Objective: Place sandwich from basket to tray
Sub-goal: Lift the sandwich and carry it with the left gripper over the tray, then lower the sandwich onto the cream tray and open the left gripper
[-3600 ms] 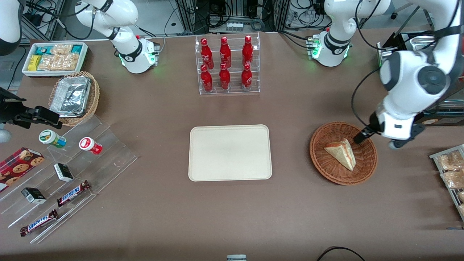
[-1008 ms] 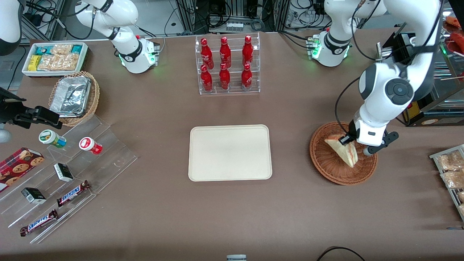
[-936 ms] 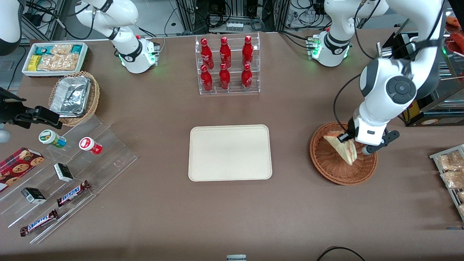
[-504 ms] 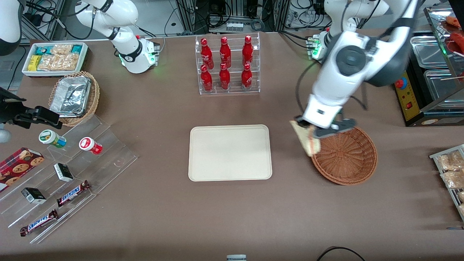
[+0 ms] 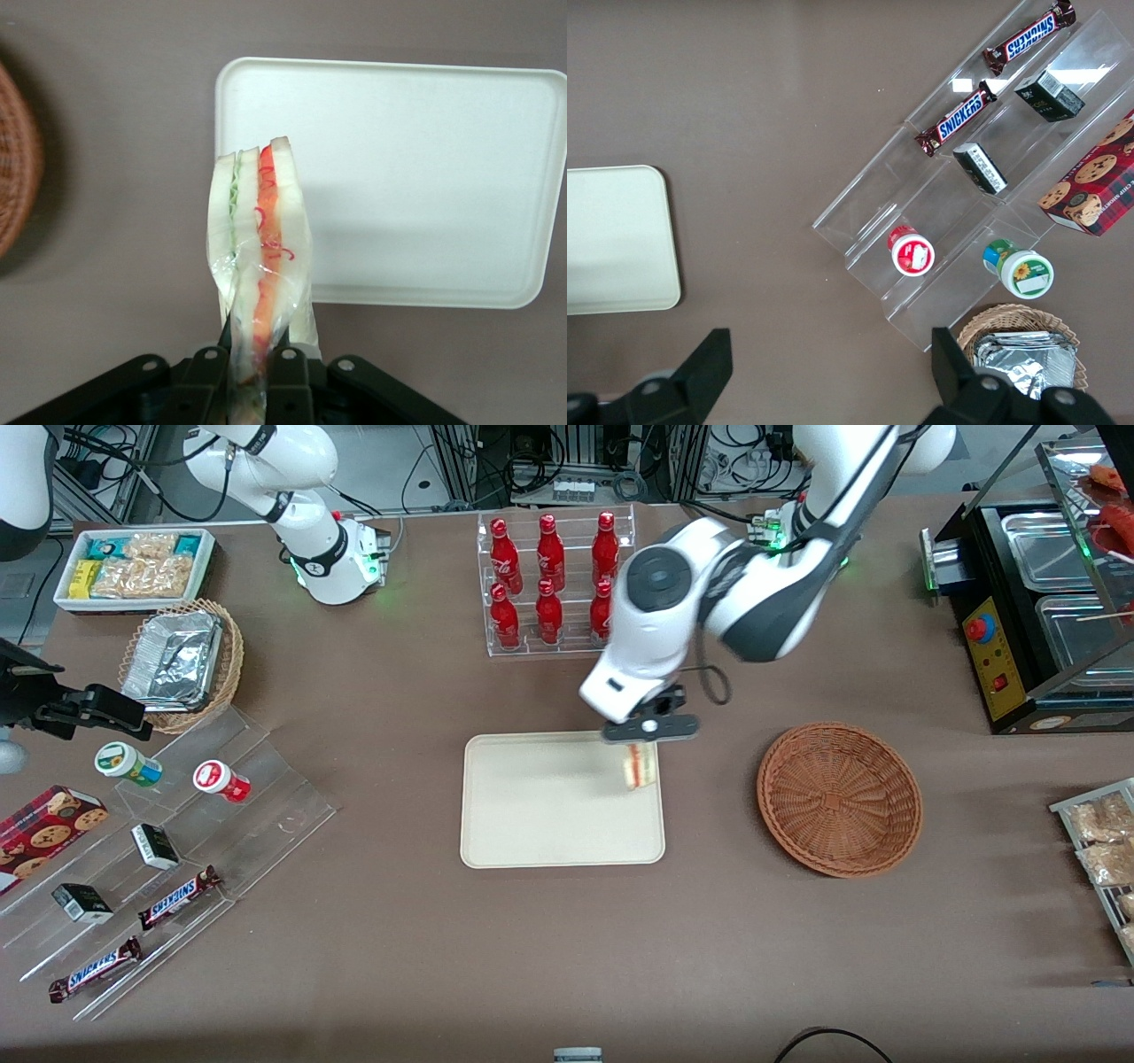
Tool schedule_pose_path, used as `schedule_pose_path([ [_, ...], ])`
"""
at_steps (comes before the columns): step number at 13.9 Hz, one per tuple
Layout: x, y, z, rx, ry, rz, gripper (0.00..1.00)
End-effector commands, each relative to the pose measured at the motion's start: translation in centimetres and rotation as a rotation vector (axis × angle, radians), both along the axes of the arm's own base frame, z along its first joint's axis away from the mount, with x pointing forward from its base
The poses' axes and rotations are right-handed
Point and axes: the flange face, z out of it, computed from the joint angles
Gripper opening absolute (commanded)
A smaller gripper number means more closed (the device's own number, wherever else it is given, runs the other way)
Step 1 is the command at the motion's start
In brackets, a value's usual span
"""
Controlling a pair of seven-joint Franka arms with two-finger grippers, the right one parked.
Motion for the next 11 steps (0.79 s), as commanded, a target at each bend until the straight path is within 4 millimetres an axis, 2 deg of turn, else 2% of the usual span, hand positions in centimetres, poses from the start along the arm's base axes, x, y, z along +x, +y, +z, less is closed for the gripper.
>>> schedule_pose_path([
  [1,0.5,-4.5,-2.2,0.0,0.0,-0.028,0.0],
  [3,1.0,-6.4,-3.9,-0.002,-0.003,-0.035,0.0],
  [5,0.1,-8.6,-6.5,0.038,-0.028,-0.051,0.0],
  [8,-0.4,-10.1,-9.1,0.017,-0.054,-0.081,0.0],
  [11,0.2,-10.9,-12.3,-0.033,-0.075,-0.094,0.0],
])
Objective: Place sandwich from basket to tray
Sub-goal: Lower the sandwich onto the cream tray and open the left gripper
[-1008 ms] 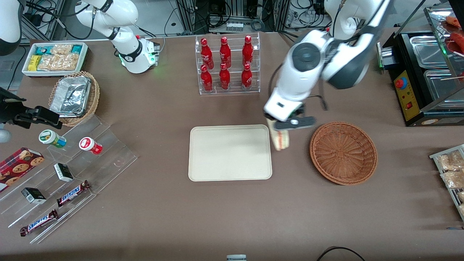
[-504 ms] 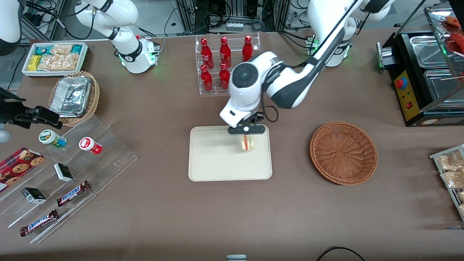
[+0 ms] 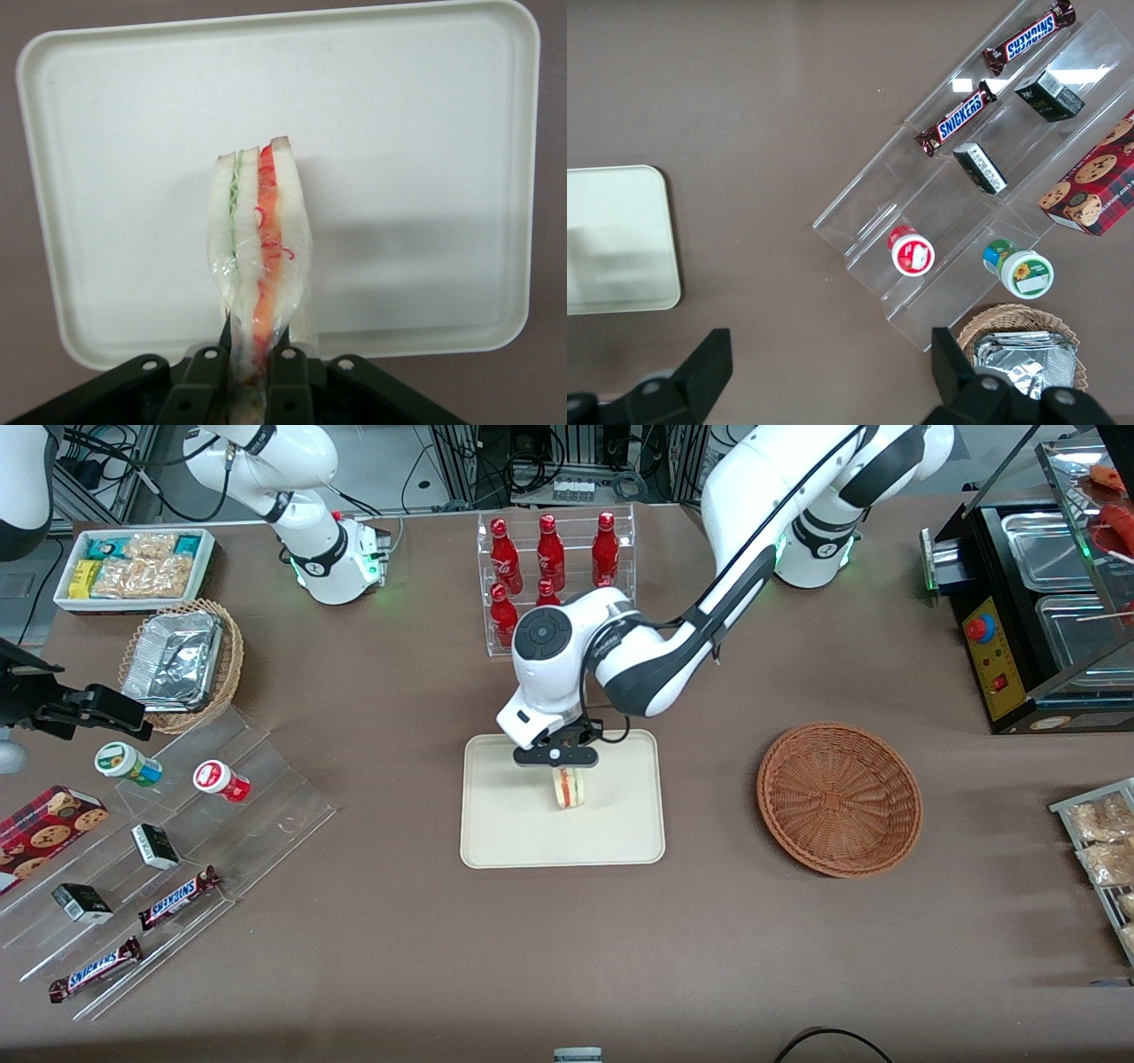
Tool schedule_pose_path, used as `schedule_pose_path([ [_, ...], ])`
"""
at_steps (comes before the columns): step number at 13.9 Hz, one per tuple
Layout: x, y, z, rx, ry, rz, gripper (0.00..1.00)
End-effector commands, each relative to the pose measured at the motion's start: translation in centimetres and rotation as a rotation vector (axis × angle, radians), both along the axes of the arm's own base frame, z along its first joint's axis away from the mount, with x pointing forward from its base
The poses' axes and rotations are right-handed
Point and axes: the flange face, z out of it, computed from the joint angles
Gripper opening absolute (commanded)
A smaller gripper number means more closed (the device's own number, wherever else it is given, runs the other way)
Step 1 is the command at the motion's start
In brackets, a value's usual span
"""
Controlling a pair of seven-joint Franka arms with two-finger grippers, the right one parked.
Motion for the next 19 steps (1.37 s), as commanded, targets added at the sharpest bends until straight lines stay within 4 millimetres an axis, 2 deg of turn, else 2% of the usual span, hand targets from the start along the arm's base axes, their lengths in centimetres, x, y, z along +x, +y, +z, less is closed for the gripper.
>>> schedule_pose_path([
  [1,0.5,-1.2,-1.9,-0.01,-0.044,-0.01,0.0],
  [4,0.5,-1.4,-3.8,0.002,-0.06,-0.036,0.0],
  [6,0.4,-1.5,-4.0,0.007,-0.073,-0.048,0.0],
  [7,0.4,-1.5,-4.0,0.009,-0.073,-0.048,0.12],
  [8,0.4,-1.5,-3.9,0.01,-0.073,-0.055,0.52],
  [9,0.5,-1.3,-3.5,0.012,-0.075,-0.055,0.87],
  [10,0.5,-1.3,-2.8,0.013,-0.081,-0.045,0.98],
  [12,1.0,-0.5,-0.9,0.03,-0.079,-0.024,0.99],
  [14,0.9,0.1,3.7,0.041,-0.097,0.013,0.99],
  [15,1.4,1.2,6.4,0.036,-0.084,0.067,0.99],
  [17,2.6,4.4,11.6,0.037,-0.065,0.151,0.99],
  [19,4.2,8.9,16.6,0.047,-0.047,0.254,0.99],
])
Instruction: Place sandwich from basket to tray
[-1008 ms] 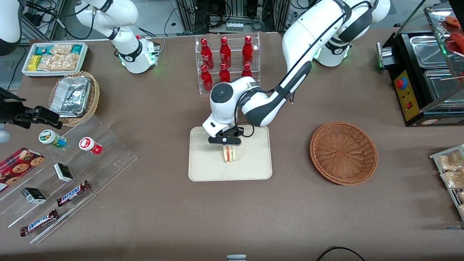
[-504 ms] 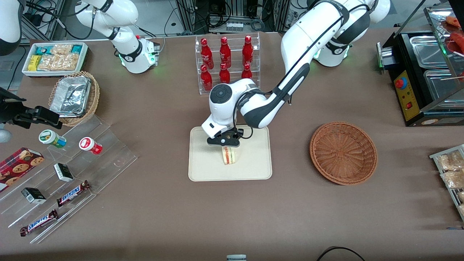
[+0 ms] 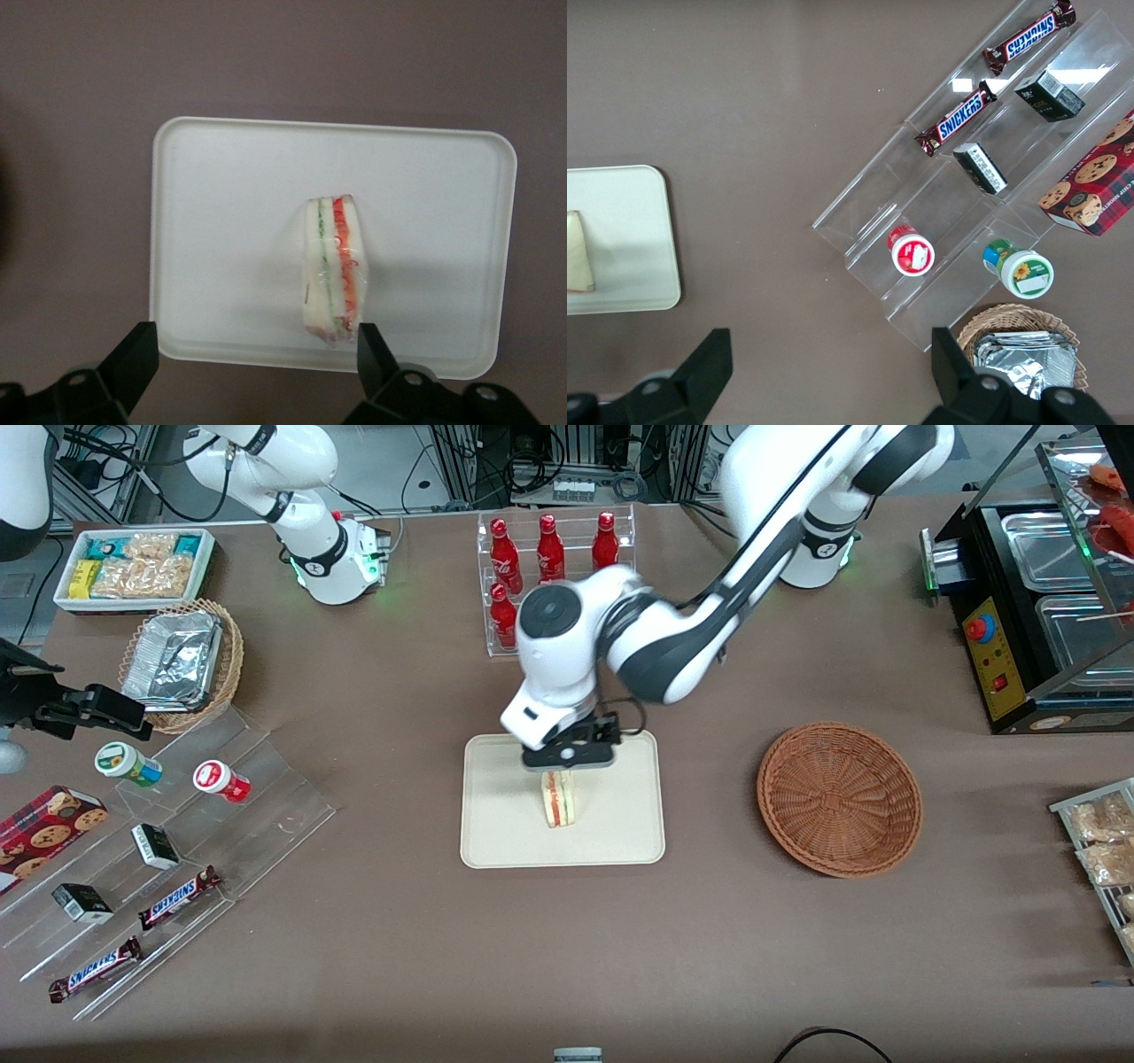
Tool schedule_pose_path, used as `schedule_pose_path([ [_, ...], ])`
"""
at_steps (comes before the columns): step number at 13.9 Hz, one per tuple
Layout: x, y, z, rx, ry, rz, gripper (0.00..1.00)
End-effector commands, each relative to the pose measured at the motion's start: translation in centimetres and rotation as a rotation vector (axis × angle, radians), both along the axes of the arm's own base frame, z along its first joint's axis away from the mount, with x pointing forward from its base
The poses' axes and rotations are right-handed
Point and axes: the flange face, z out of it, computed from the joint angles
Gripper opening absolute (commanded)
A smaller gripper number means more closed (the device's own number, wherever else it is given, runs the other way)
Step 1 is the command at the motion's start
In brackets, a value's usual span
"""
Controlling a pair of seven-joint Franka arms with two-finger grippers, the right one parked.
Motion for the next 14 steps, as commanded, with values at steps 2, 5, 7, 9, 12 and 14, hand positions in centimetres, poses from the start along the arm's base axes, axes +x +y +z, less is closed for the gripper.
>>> schedule_pose_path([
  [2,2.0,8.7,8.2,-0.01,0.02,0.204,0.99],
  [5,3.3,15.0,11.9,0.035,0.023,0.276,0.99],
  [7,3.8,18.9,14.0,0.047,0.05,0.282,0.99],
  [9,4.1,22.9,16.1,0.056,0.07,0.258,0.99],
  [12,4.4,29.3,18.7,0.055,0.117,0.194,0.99],
  [14,4.6,33.0,19.6,0.063,0.131,0.161,0.99],
])
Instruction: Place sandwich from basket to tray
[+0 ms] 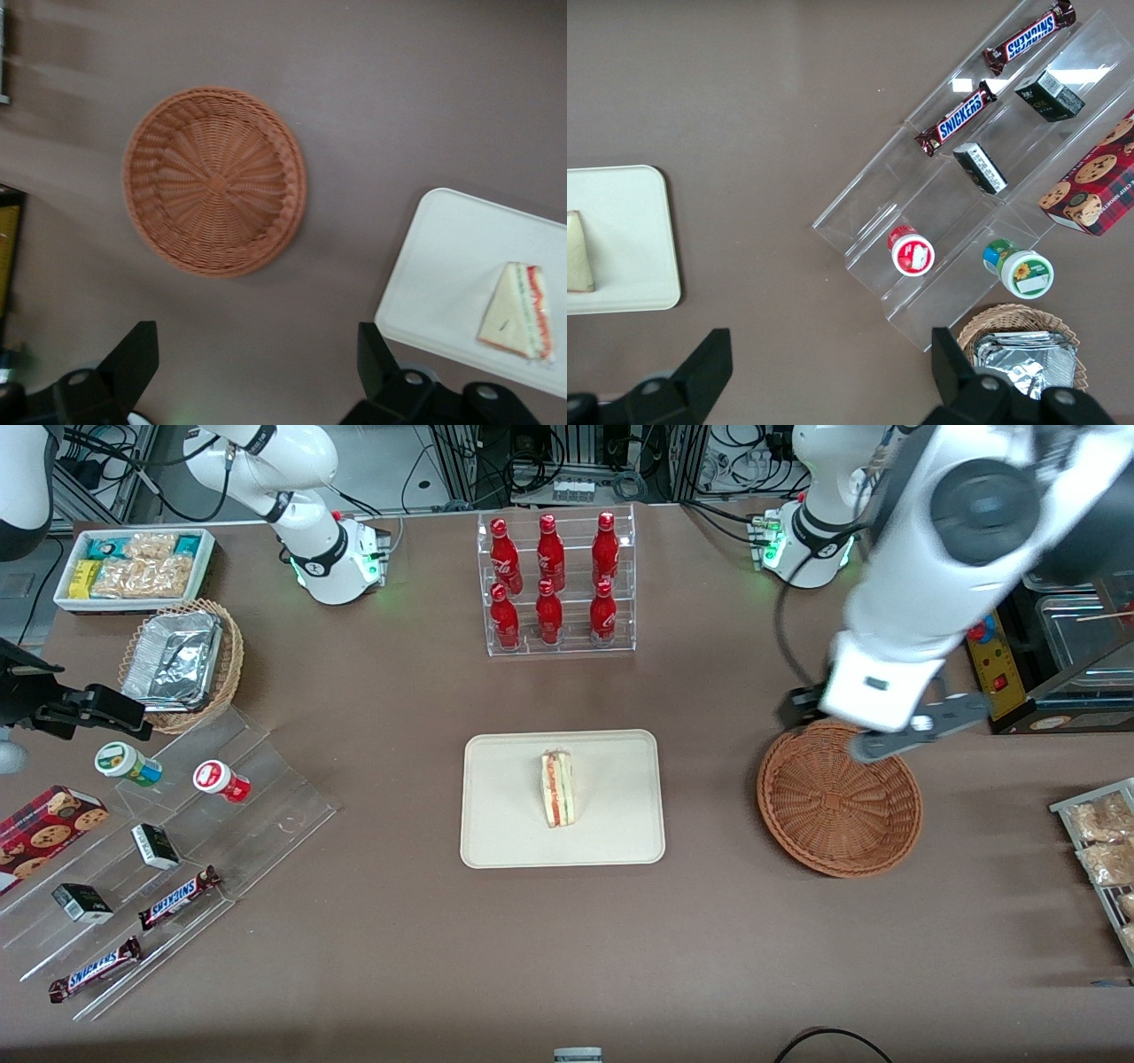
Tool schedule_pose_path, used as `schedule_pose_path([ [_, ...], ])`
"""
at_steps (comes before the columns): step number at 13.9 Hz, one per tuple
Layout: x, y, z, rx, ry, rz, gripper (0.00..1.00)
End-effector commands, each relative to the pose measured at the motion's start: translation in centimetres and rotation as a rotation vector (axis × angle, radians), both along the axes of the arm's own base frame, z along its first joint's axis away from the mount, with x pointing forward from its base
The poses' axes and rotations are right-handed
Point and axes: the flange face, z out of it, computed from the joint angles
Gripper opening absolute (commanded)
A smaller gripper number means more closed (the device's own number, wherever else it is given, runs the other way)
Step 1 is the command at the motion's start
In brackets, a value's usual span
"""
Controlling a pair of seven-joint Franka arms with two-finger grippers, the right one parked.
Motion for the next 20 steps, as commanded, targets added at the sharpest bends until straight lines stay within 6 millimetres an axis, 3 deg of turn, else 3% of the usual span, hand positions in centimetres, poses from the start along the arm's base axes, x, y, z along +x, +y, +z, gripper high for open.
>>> schedule_pose_path([
  [1,-0.9,4.4,1.1,-0.002,0.037,-0.052,0.99],
  [4,-1.5,10.9,3.2,-0.053,0.061,-0.107,0.99],
  [5,-1.8,14.1,3.8,-0.071,0.072,-0.113,0.99],
  [7,-2.8,17.6,4.8,-0.114,0.075,-0.158,0.99],
  [12,-5.9,22.7,4.7,-0.136,0.11,-0.237,0.99],
  [14,-6.3,23.3,4.4,-0.153,0.112,-0.267,0.99],
  [18,-5.5,21.5,4.7,-0.146,0.102,-0.284,0.99],
  [20,-5.0,21.6,5.1,-0.148,0.099,-0.292,0.99],
])
